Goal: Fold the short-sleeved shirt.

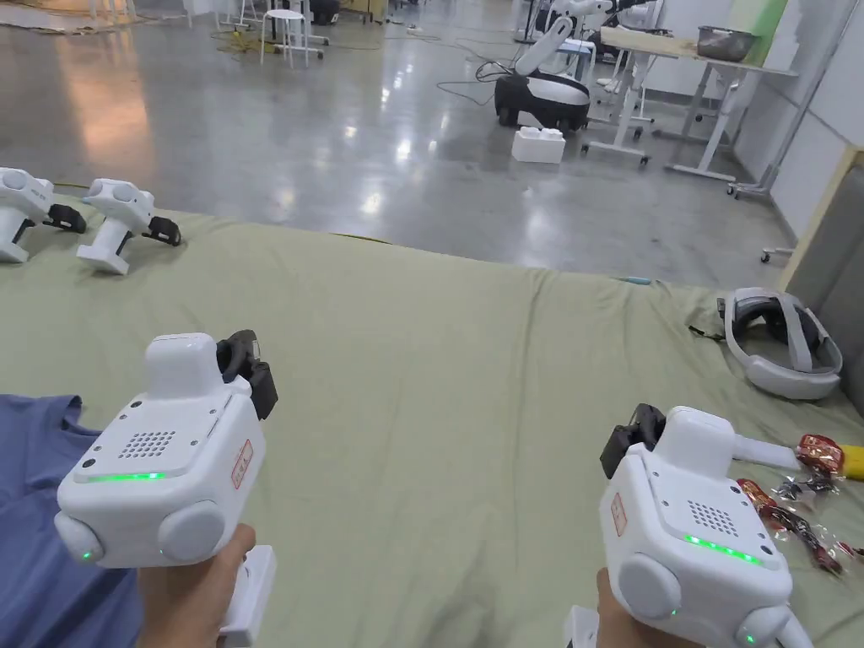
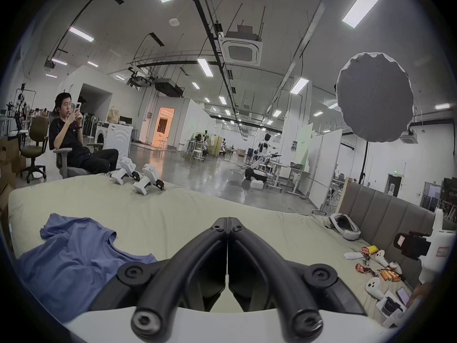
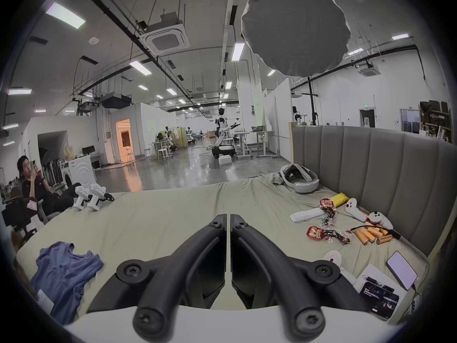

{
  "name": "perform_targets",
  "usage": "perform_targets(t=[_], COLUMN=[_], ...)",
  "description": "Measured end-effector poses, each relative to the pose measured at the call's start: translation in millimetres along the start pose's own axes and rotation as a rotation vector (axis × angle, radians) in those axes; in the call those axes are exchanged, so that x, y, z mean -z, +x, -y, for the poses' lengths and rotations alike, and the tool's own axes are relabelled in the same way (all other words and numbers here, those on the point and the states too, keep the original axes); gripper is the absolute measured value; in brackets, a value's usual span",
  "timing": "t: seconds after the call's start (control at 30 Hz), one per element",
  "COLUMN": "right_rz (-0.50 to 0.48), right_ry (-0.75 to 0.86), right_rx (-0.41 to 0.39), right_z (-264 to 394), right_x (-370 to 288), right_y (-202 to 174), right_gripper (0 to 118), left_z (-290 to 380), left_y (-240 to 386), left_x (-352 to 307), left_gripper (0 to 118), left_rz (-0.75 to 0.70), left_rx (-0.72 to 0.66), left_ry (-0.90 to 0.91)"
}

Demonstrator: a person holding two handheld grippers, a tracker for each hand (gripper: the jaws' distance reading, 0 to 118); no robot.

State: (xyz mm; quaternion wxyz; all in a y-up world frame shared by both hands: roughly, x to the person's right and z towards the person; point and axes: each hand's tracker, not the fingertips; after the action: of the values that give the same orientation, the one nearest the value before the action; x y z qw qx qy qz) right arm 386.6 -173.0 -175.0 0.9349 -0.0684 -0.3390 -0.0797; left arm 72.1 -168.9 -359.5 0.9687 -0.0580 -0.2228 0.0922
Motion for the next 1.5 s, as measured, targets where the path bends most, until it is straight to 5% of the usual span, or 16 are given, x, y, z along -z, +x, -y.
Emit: perform_targets(t=[0.2,0.4,0.63,0.77,0.83,0.87,0.9,0.93,1.33,1.5], right_rz=[-0.046,-0.084,-0.144,-0.168,-0.173,-0.175,-0.178,-0.181,-0.187,-0.181], right_ry=[-0.006,-0.042,-0.106,-0.158,-0.170,-0.176,-0.180,-0.185,-0.258,-0.284], right_rx=[-0.087,-0.119,-0.170,-0.147,-0.151,-0.160,-0.167,-0.171,-0.200,-0.212], right_z=[-4.0,6.8,25.7,32.5,35.9,37.8,39.4,41.2,62.2,70.2], right_x=[-2.4,-3.8,3.1,7.5,9.5,10.3,11.0,10.9,13.3,14.9], right_y=[-4.3,-13.8,-32.0,-41.3,-45.5,-48.3,-50.5,-51.9,-59.2,-58.0], right_gripper=[5,5,5,5,5,5,5,5,5,5], left_z=[-9.1,-13.5,-10.1,1.0,6.6,10.3,14.9,21.4,107.8,123.0], left_y=[-9.0,-60.3,-180.0,-231.2,-242.2,-248.4,-255.8,-261.7,-270.9,-248.4], left_x=[-3.6,-8.8,-11.7,-12.2,-15.7,-15.4,-14.8,-13.2,31.4,31.5], left_gripper=[3,3,3,3,16,34,64,72,73,64], left_rz=[0.031,0.042,-0.003,-0.111,-0.139,-0.156,-0.164,-0.153,-0.181,-0.275], left_rx=[0.090,0.187,0.011,0.049,0.038,0.031,0.018,-0.012,0.017,0.135], left_ry=[-0.052,-0.287,-0.564,-0.666,-0.721,-0.750,-0.776,-0.811,-1.033,-0.975])
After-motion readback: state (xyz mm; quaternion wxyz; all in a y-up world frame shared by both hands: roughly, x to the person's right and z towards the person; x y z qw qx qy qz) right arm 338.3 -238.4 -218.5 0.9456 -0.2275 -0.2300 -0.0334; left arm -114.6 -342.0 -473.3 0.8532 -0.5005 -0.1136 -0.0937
